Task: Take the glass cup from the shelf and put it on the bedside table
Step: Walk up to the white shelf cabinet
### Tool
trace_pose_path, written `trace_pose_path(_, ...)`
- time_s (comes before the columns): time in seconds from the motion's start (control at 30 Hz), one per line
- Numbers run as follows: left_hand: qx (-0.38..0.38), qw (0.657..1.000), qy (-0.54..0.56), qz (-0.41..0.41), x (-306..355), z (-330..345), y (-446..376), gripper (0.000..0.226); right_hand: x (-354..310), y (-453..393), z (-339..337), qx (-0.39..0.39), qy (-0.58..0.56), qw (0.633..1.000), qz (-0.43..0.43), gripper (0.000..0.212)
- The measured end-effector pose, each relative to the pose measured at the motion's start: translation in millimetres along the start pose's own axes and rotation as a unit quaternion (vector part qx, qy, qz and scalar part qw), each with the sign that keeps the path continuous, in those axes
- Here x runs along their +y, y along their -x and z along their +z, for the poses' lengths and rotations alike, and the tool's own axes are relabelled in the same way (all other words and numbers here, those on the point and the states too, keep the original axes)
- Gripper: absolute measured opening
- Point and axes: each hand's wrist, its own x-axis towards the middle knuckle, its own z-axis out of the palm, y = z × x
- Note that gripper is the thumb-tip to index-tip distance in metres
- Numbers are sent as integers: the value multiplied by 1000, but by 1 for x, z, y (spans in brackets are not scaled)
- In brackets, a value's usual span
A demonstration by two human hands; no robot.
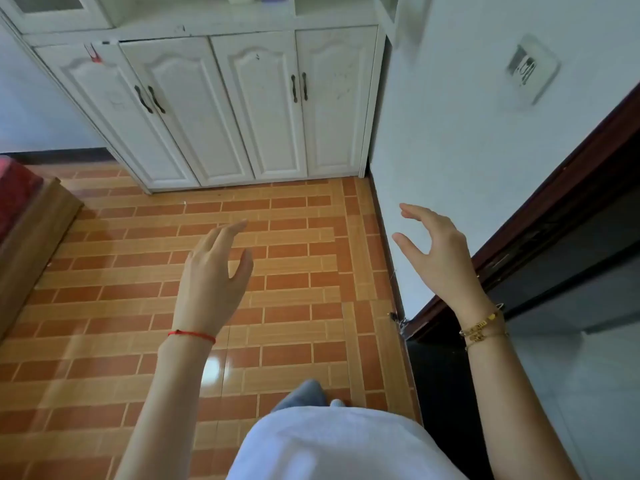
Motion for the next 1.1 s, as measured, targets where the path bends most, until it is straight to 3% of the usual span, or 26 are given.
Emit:
trace_pose_path(0.37,-11,1000,6,-19,-25,41,-79,38,30,-84,25,-15,7,1000,23,46)
trace_pose_path(1.1,-40,999,12,6,-89,112,-448,38,70,-441,93,10,-5,999,35,45)
